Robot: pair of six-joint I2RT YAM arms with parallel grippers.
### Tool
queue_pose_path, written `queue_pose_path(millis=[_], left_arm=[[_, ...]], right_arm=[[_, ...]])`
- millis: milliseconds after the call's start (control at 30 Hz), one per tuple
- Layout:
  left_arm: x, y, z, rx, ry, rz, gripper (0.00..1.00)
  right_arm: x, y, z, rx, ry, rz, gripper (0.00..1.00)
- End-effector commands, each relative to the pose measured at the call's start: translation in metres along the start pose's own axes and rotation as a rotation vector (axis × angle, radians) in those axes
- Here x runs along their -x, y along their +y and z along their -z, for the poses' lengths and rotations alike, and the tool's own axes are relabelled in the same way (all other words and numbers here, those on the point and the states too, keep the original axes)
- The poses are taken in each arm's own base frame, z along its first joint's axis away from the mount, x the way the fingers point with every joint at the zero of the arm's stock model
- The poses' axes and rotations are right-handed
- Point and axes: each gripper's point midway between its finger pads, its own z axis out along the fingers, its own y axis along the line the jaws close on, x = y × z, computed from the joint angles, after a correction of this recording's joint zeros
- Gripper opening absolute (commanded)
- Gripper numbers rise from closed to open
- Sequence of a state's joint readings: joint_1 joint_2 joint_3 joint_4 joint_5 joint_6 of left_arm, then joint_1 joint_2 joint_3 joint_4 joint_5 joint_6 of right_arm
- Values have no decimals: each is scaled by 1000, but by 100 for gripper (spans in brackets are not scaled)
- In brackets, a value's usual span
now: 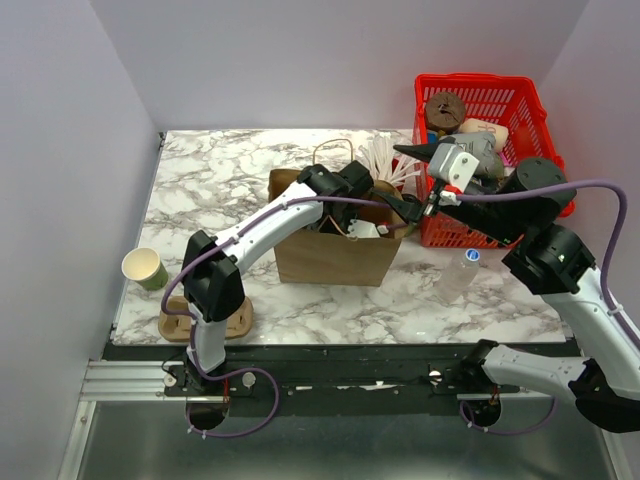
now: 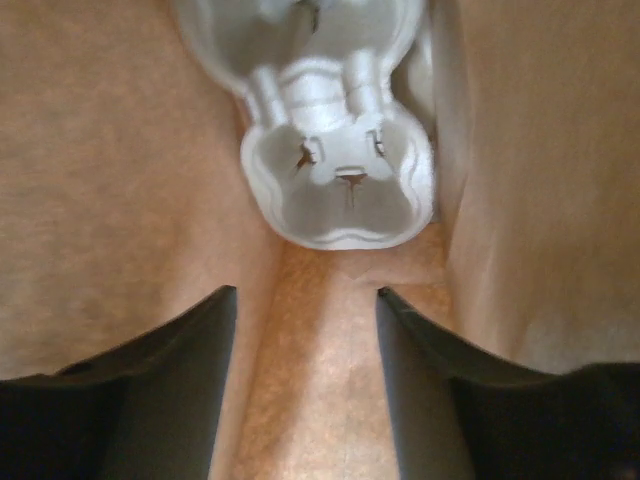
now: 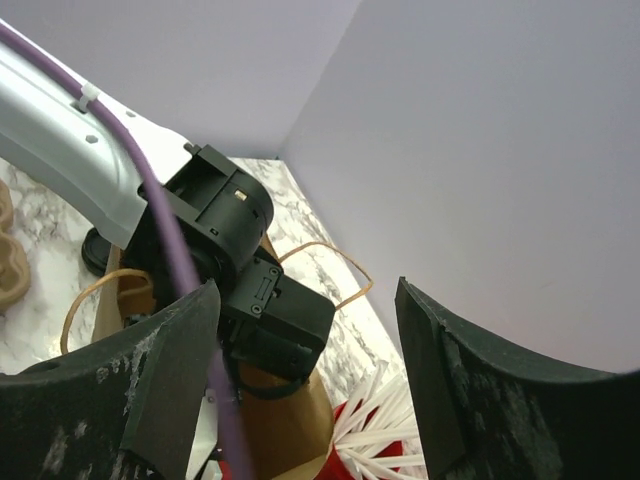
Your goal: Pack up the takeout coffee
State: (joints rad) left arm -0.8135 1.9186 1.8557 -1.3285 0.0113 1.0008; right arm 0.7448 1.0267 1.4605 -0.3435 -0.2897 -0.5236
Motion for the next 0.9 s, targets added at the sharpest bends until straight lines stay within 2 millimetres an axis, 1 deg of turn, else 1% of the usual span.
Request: queue_pose_path(millis=[0, 33, 100, 200, 233, 267, 300, 333, 367, 400, 433, 467, 500, 533, 567, 600, 633, 667, 700, 767, 800, 833, 867], left_arm=[[-25, -35, 26, -101, 98, -14, 70], [-26, -34, 27, -94, 97, -9, 73], [-27, -34, 33, -83, 76, 1, 77], [-22, -32, 44, -69, 4, 4, 78], [-18, -31, 47, -75, -48, 3, 78], [-13, -27, 58, -48, -91, -3, 78], [-10, -25, 64, -35, -126, 1, 78], [-8, -23, 69, -30, -161, 0, 78], [1, -21, 81, -12, -231, -7, 79], [6, -20, 87, -5, -265, -16, 79], [8, -19, 92, 6, -287, -26, 79], [12, -21, 98, 12, -318, -34, 79], [15, -19, 104, 28, -334, -38, 79], [16, -19, 107, 34, -340, -36, 79], [17, -17, 109, 40, -350, -7, 79], [20, -14, 117, 58, -370, 7, 79], [21, -12, 122, 68, -387, 34, 79], [21, -9, 128, 77, -408, 85, 79], [28, -5, 144, 102, -466, 104, 79], [31, 0, 161, 132, -519, 148, 79], [30, 5, 178, 168, -559, 194, 79], [31, 7, 189, 188, -590, 213, 79], [30, 10, 199, 209, -614, 233, 79]], right_arm=[[16, -8, 1, -13, -37, -10, 79], [16, -7, -1, -10, -35, -11, 79], [12, -8, -2, -15, -22, -11, 80], [3, -13, -4, -46, 10, -37, 80], [3, -21, -3, -71, 15, -47, 80], [0, -24, -5, -80, 24, -92, 80], [0, -27, -7, -79, 21, -120, 79], [1, -44, -2, -118, 26, -146, 79], [-2, -48, -3, -127, 34, -218, 79], [-13, -52, -10, -116, 61, -254, 79], [-25, -62, -7, -145, 102, -284, 79], [-25, -69, -7, -160, 105, -322, 79], [-35, -71, -11, -152, 123, -349, 79], [-46, -80, -8, -178, 148, -369, 79], [-49, -83, -8, -183, 156, -386, 78], [-55, -84, -8, -181, 173, -397, 78], [-70, -85, -8, -182, 212, -414, 77], [-75, -85, -7, -177, 232, -422, 77], [-81, -82, -8, -165, 251, -433, 77], [-98, -69, -9, -118, 303, -458, 76], [-102, -62, -9, -88, 317, -472, 77], [-108, -48, -8, -24, 341, -498, 76], [-118, -40, -10, 12, 364, -506, 76]])
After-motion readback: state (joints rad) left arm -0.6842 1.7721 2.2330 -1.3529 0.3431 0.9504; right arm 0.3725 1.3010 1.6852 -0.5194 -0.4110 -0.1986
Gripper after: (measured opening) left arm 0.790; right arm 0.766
